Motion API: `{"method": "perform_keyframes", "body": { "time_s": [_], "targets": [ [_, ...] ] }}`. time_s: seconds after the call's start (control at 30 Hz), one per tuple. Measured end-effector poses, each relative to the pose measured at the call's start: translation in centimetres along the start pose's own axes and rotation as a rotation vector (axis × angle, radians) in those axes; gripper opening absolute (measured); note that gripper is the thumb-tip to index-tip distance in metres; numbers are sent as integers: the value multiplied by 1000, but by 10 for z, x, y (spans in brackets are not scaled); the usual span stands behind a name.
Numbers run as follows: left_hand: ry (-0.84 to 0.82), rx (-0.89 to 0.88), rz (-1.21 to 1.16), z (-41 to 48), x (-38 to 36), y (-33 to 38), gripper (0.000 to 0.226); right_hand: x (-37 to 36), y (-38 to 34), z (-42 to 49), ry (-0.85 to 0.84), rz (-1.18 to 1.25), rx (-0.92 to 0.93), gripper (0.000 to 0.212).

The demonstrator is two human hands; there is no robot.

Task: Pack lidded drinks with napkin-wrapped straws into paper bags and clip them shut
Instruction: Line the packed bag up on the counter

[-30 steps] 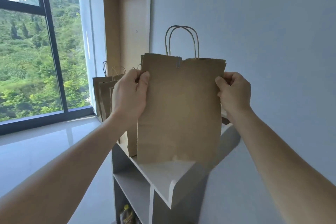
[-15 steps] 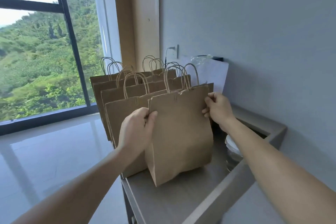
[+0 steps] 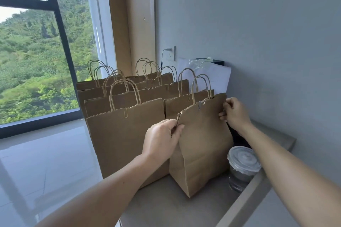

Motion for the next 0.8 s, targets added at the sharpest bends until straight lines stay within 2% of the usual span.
{"method": "perform_keyframes", "body": {
  "time_s": [0.27,0.5,0.7,0.77,0.8],
  "targets": [
    [-53,59,-16,11,-25,8,36,21,11,11,4,65,-31,20],
    [5,74,-7,13,-28,11,43,21,17,11,10,89,-65,17],
    [-62,142,-8,13,-32,12,29,24,16,2,21,103,-84,11],
    [-64,105,79,12,-27,16,19,28,11,-10,38,69,-70,21],
    [-47,64,139,11,-26,18,37,30,7,-18,46,30,-63,28]
  ]
}}
Point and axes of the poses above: each hand's wrist, its own z-axis towards the middle knuckle, its own x-axis out of the back of the hand, y = z × x, the point moved 1 cm from there along z, towards the middle knuckle, and after that the axes turned 9 degrees about -y, right-handed, at the moved point
